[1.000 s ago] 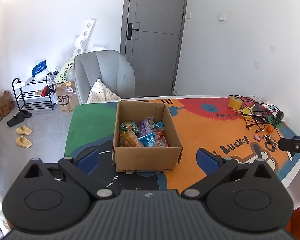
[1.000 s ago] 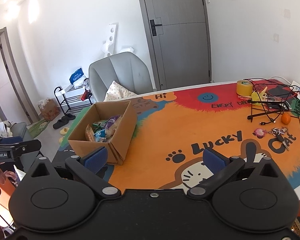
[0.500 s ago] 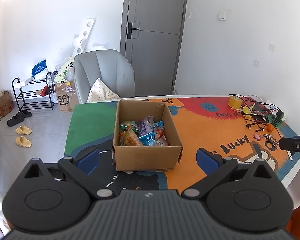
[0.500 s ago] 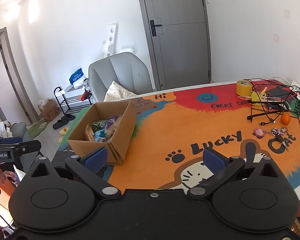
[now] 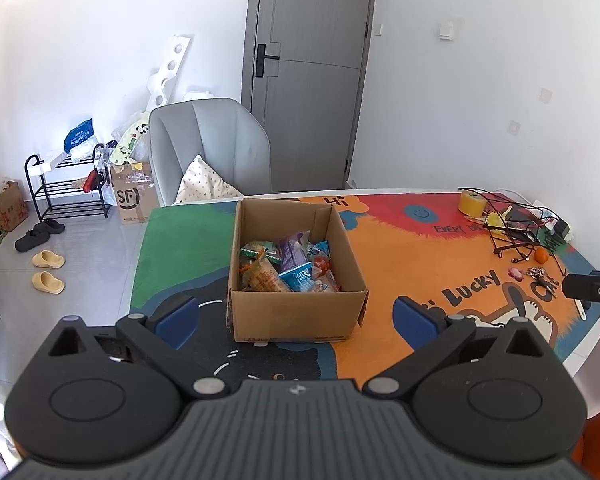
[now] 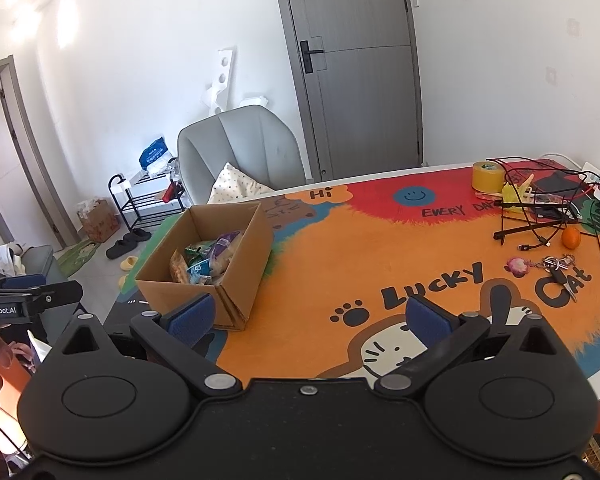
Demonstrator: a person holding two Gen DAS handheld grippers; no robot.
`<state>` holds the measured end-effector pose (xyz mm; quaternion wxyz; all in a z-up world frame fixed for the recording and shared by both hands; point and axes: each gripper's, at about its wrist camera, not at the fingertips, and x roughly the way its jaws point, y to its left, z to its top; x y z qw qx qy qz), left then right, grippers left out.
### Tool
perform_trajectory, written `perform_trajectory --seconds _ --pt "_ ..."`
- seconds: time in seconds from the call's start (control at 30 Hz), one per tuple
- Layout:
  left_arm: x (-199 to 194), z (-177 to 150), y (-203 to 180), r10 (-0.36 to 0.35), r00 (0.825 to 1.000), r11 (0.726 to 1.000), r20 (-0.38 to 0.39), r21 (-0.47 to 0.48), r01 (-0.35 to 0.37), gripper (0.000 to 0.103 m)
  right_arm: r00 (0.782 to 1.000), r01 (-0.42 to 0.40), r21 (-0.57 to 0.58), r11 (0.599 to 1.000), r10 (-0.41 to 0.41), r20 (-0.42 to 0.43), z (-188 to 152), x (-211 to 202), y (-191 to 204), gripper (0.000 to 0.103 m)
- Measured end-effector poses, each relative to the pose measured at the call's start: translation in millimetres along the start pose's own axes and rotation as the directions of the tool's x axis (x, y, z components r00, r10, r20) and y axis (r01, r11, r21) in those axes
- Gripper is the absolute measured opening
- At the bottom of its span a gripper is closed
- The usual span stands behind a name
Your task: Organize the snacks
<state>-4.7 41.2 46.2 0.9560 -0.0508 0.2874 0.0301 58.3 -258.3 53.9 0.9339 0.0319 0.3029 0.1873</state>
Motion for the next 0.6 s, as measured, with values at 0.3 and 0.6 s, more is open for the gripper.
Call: perform_trajectory --seconds 0.3,0.6 --pt "1.3 -1.5 -2.5 0.0 1.0 1.0 -0.004 0.006 0.0 0.102 1.0 -0.001 -0.001 1.0 0.001 -0.001 -0.5 -0.1 0.7 0.103" --pt "1.9 -2.6 -3.2 -0.002 1.0 1.0 -0.004 0.01 0.002 0.102 1.0 0.001 -0.001 1.0 -0.001 -0.001 -1.4 -0.7 1.3 0.103"
